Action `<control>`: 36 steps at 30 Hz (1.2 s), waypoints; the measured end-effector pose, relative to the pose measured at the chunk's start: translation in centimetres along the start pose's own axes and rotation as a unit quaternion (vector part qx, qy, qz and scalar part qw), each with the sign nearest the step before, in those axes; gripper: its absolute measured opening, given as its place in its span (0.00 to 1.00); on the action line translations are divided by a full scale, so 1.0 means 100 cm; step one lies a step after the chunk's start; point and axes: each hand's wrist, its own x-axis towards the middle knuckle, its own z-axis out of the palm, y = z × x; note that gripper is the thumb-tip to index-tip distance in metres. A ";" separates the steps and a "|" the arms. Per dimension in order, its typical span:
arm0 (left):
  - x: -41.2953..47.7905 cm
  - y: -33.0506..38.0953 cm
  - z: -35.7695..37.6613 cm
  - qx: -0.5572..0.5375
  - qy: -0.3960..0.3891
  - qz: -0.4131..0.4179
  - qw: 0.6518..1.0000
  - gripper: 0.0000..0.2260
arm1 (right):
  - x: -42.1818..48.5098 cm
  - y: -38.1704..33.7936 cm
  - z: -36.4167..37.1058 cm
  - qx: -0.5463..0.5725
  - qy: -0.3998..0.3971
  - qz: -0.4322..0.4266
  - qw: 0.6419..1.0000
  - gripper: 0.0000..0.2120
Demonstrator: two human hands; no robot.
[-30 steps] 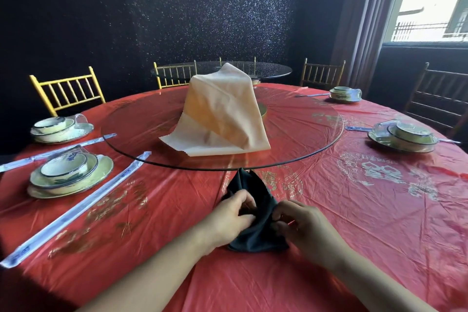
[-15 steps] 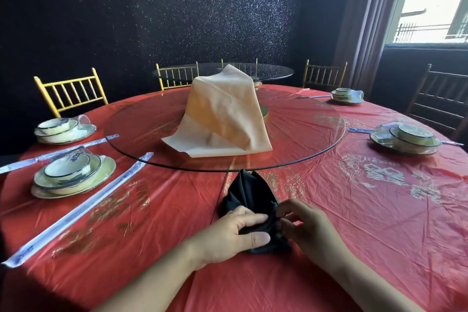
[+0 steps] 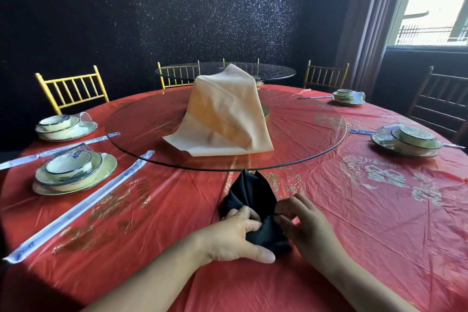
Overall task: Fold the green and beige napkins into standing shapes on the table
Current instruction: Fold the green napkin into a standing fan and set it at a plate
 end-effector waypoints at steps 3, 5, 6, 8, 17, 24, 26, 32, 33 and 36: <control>0.001 -0.002 0.002 0.002 0.002 -0.001 1.000 0.29 | 0.000 0.001 0.001 -0.002 0.004 -0.003 1.000 0.07; 0.000 0.002 0.003 -0.034 0.020 -0.010 0.999 0.24 | 0.000 0.000 0.001 0.004 0.011 0.001 1.000 0.08; 0.000 0.005 0.005 -0.055 0.034 -0.012 0.998 0.21 | -0.001 0.001 0.001 0.012 0.018 0.009 1.000 0.09; -0.002 0.011 0.006 -0.100 0.072 -0.011 0.992 0.19 | -0.002 0.003 0.002 0.042 0.037 0.043 0.998 0.13; -0.002 0.017 0.003 -0.233 0.049 -0.007 0.971 0.12 | -0.005 0.007 -0.006 0.065 0.023 0.018 0.997 0.13; -0.003 0.016 -0.001 -0.124 0.027 -0.047 0.991 0.25 | 0.034 0.004 -0.019 0.003 -0.131 -0.016 0.991 0.09; -0.004 0.019 -0.003 -0.066 0.013 -0.060 0.996 0.28 | 0.036 0.003 -0.017 -0.001 -0.128 -0.019 0.992 0.08; -0.004 0.017 -0.003 -0.077 0.004 -0.066 0.995 0.36 | 0.026 0.002 -0.006 0.033 -0.050 0.039 0.997 0.09; -0.004 0.017 -0.004 -0.079 0.003 -0.070 0.994 0.36 | 0.026 0.002 -0.005 0.035 -0.043 0.042 0.998 0.10; -0.002 0.019 -0.005 -0.063 -0.006 -0.078 0.995 0.41 | 0.025 0.001 -0.002 0.035 -0.036 0.041 0.998 0.13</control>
